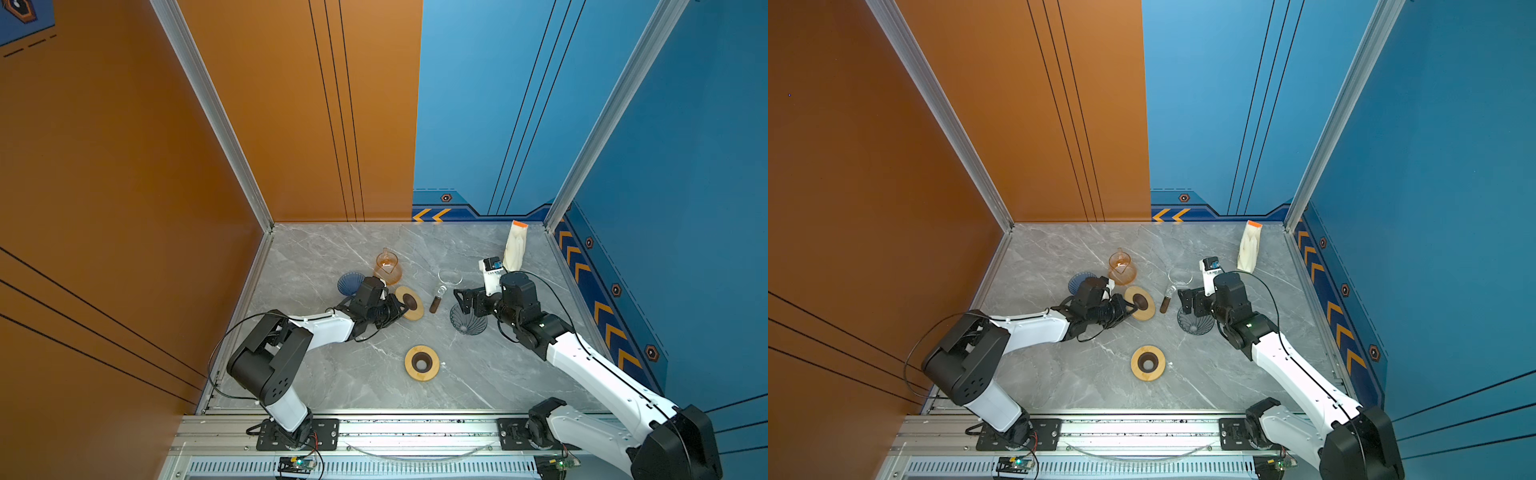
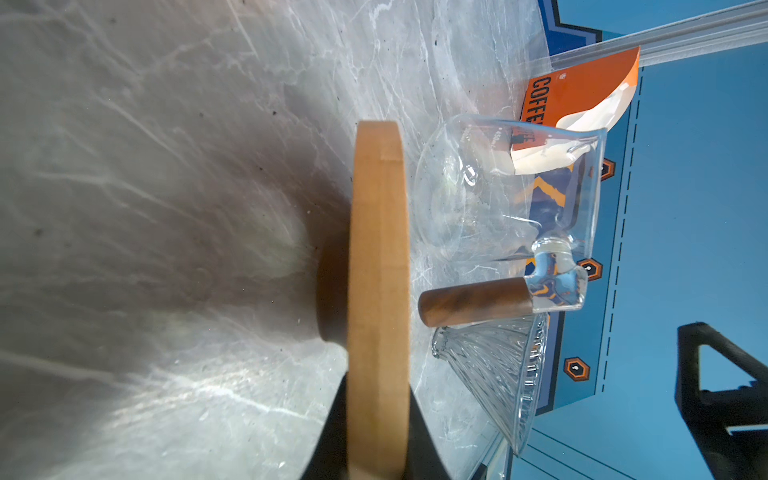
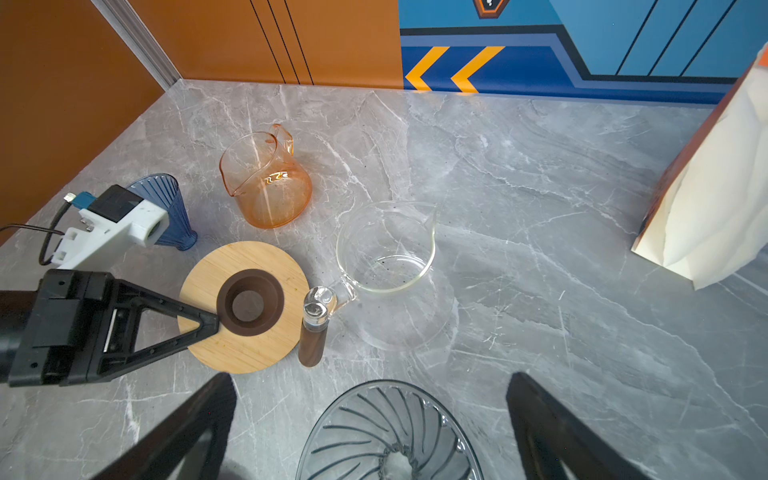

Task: Place the coffee filter in the dripper
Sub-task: 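Close left gripper on the wooden ring holder's rim and tilt it up, then carry the wooden ring holder with left gripper over the orange glass pitcher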

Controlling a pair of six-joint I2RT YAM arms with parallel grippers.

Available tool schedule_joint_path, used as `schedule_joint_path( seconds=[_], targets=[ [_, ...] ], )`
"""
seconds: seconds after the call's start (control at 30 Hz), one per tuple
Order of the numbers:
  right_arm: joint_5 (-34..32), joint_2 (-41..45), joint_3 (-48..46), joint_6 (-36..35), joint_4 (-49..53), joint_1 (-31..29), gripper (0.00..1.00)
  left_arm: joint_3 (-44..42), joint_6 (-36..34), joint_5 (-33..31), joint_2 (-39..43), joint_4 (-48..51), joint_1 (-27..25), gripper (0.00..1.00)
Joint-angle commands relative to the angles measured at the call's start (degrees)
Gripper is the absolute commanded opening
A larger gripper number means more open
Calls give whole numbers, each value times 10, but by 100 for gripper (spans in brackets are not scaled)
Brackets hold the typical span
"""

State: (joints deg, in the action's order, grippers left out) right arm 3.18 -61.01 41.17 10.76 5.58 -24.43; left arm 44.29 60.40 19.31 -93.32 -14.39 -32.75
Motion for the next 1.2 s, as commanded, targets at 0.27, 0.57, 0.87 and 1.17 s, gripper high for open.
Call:
schedule_joint_path(
  seconds=[0.27, 0.57, 0.87, 1.17],
  targets=[
    [-10, 18, -5, -5, -14, -8, 100, 105, -167, -21, 89, 208, -11, 0],
    [-21, 2, 30, -8, 11, -20, 100, 194, -231, -18, 107, 322, 3, 0],
    [-10, -21, 54, -12, 10, -36, 100, 257, -255, 31, 100, 350, 67, 0],
    [-8, -64, 92, -22, 13, -55, 100, 308, -265, 96, 54, 343, 145, 0]
  ],
)
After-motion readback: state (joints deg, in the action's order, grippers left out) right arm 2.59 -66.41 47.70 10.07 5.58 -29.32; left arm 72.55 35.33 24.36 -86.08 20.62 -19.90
